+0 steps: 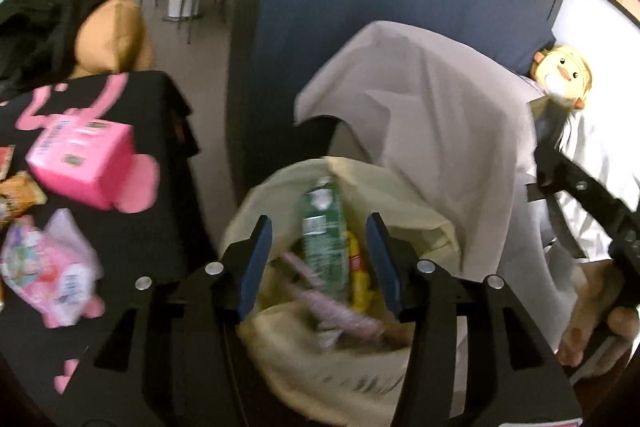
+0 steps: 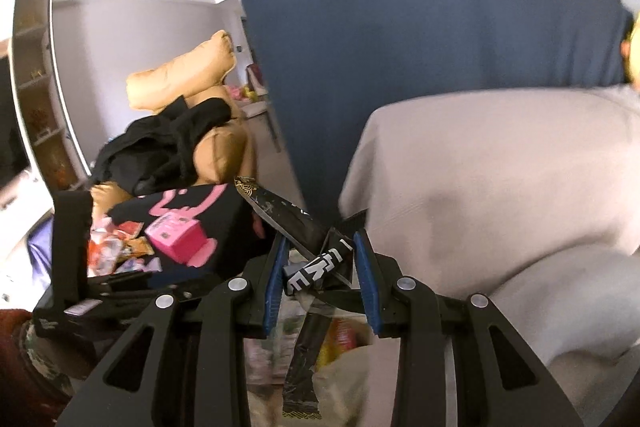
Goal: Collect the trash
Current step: 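Lower the black wrapper into the bin and open the right tool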
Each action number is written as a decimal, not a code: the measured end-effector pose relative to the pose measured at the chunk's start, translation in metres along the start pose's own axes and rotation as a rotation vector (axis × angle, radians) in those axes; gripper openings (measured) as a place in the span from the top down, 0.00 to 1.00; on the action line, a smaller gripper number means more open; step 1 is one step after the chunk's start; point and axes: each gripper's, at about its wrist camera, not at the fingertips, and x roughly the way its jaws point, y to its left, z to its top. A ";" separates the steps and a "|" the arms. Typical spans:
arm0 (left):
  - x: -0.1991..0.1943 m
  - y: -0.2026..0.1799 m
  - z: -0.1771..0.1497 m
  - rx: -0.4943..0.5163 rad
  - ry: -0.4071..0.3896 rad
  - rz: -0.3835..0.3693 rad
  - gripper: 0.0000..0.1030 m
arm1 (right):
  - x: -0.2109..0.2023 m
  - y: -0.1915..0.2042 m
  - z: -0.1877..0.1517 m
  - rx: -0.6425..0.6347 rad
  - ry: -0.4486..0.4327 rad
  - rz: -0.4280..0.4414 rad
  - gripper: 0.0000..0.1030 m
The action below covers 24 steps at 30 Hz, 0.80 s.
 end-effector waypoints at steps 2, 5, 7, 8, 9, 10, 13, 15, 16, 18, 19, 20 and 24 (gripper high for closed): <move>-0.015 0.010 -0.005 0.009 -0.006 0.023 0.55 | 0.012 0.005 -0.006 0.028 0.023 0.046 0.69; -0.033 0.020 -0.014 0.022 -0.021 0.042 0.55 | 0.032 0.012 -0.016 0.066 0.067 0.095 0.69; -0.046 0.028 -0.022 0.030 -0.028 0.064 0.54 | 0.040 0.016 -0.023 0.074 0.087 0.100 0.69; -0.050 0.031 -0.025 0.030 -0.031 0.070 0.54 | 0.045 0.018 -0.027 0.073 0.100 0.094 0.69; -0.057 0.038 -0.029 0.024 -0.035 0.081 0.54 | 0.050 0.020 -0.031 0.069 0.110 0.084 0.69; -0.061 0.042 -0.032 0.017 -0.037 0.089 0.54 | 0.055 0.022 -0.035 0.063 0.122 0.070 0.68; -0.075 0.060 -0.040 -0.021 -0.047 0.102 0.54 | 0.064 0.025 -0.042 0.054 0.152 0.040 0.64; -0.084 0.075 -0.044 -0.050 -0.058 0.113 0.52 | 0.069 0.025 -0.045 0.042 0.173 0.008 0.54; -0.089 0.082 -0.046 -0.065 -0.066 0.119 0.51 | 0.069 0.024 -0.045 0.039 0.175 0.000 0.47; -0.098 0.096 -0.049 -0.094 -0.082 0.135 0.49 | 0.068 0.025 -0.045 0.029 0.176 -0.012 0.42; -0.103 0.104 -0.050 -0.113 -0.091 0.143 0.49 | 0.066 0.027 -0.044 0.026 0.171 -0.019 0.41; -0.109 0.112 -0.050 -0.134 -0.100 0.151 0.49 | 0.064 0.028 -0.043 0.025 0.166 -0.023 0.39; -0.129 0.141 -0.056 -0.190 -0.142 0.193 0.49 | 0.057 0.039 -0.035 0.003 0.151 -0.023 0.39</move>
